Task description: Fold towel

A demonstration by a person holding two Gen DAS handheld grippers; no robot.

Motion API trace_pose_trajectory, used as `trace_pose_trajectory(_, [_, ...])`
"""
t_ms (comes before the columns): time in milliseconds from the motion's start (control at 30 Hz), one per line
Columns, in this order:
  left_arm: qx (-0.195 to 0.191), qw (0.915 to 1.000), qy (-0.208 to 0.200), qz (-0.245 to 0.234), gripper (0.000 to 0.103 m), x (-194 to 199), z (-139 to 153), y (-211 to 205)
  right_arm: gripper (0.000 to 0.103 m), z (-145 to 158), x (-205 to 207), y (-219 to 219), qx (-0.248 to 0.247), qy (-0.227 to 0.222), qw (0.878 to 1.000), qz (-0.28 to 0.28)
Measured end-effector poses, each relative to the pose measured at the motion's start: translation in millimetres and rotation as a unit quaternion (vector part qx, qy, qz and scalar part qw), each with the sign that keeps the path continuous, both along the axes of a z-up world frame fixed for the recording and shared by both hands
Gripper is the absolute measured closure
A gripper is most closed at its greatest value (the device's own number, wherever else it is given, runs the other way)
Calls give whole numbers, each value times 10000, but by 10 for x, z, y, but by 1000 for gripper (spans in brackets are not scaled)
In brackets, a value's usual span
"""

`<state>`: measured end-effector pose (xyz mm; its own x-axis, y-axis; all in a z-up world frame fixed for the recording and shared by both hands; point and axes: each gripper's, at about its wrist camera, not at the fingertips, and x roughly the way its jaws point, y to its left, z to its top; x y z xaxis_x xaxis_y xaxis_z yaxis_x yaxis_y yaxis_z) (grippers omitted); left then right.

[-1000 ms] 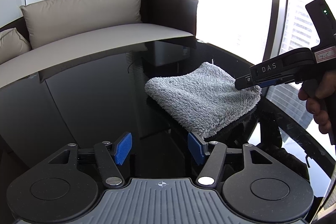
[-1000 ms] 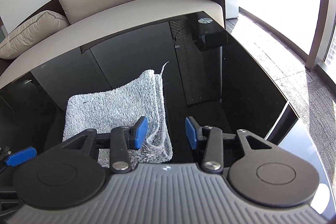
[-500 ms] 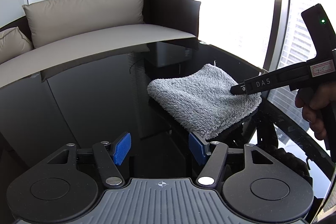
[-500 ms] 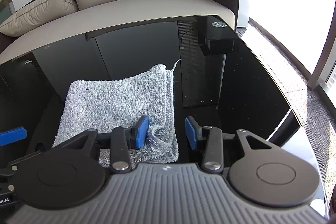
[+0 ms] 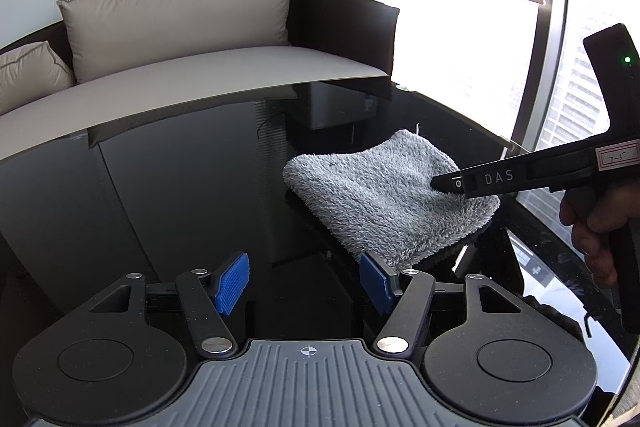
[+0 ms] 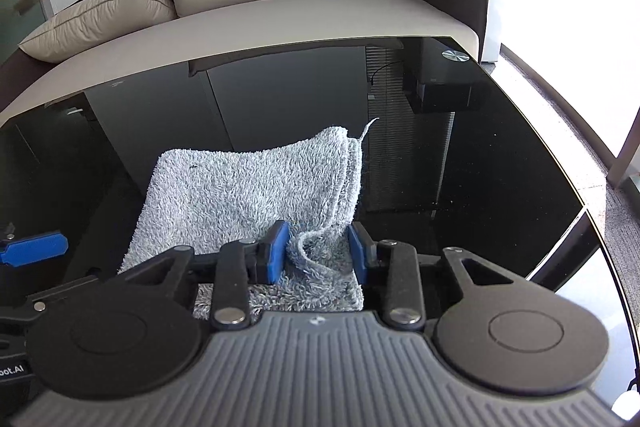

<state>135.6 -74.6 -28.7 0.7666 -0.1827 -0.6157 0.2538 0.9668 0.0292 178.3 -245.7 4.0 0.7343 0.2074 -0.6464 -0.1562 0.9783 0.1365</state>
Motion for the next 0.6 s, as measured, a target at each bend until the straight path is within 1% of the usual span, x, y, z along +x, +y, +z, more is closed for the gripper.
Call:
trace_pose_trajectory(167, [-57, 9998, -4, 182, 44, 0, 23, 40, 68, -4, -5, 73, 69, -38, 9999, 151])
trace_pose_trajectory(400, [-231, 9987, 27, 462, 43, -27, 67, 131, 68, -9, -24, 277, 198, -91, 9992, 342])
trace_pose_trajectory(500, [-317, 9978, 32, 583, 38, -51, 97, 188, 67, -9, -47, 331, 283, -92, 9989, 373])
trace_pose_trajectory(600, [-402, 9967, 36, 703, 37, -75, 127, 246, 67, -7, -71, 387, 449, -58, 9982, 395])
